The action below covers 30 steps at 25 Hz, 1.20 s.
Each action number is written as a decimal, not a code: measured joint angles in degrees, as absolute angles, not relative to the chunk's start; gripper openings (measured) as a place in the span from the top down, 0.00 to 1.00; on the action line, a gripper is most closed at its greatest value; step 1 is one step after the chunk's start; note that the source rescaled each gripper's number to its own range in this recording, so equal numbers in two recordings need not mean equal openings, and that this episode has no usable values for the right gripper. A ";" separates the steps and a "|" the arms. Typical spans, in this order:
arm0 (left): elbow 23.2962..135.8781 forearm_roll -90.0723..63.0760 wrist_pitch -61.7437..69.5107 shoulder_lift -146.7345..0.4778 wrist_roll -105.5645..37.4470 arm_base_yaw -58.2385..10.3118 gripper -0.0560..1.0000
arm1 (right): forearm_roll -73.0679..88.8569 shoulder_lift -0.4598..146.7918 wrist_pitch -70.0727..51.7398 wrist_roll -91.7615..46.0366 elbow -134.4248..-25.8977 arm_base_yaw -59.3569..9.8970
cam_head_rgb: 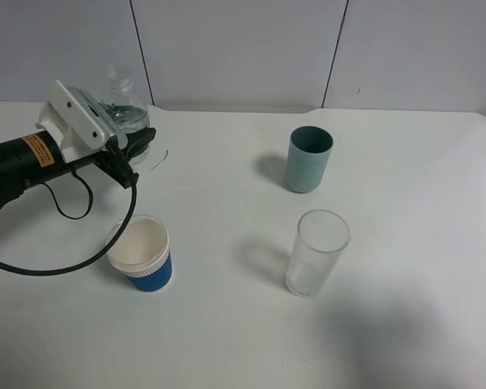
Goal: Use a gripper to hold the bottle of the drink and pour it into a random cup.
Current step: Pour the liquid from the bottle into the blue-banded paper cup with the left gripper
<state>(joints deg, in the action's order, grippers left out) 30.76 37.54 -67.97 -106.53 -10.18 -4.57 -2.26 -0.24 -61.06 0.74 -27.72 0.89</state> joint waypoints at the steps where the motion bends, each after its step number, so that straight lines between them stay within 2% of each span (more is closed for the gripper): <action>1: 30.76 39.21 -67.97 -106.53 -10.80 -3.83 0.94 | -2.26 -0.24 -61.06 0.74 -27.72 0.89; 8: 30.76 49.31 -68.07 -106.53 -14.20 0.89 0.94 | -2.26 -0.24 -61.06 0.74 -27.72 0.89; 15: 30.76 51.20 -68.16 -106.46 -18.84 3.83 0.94 | -2.26 -0.24 -61.06 0.74 -27.72 0.89; 30: 30.76 56.36 -68.22 -106.29 -31.91 3.98 0.94 | -2.26 -0.24 -61.06 0.74 -27.72 0.89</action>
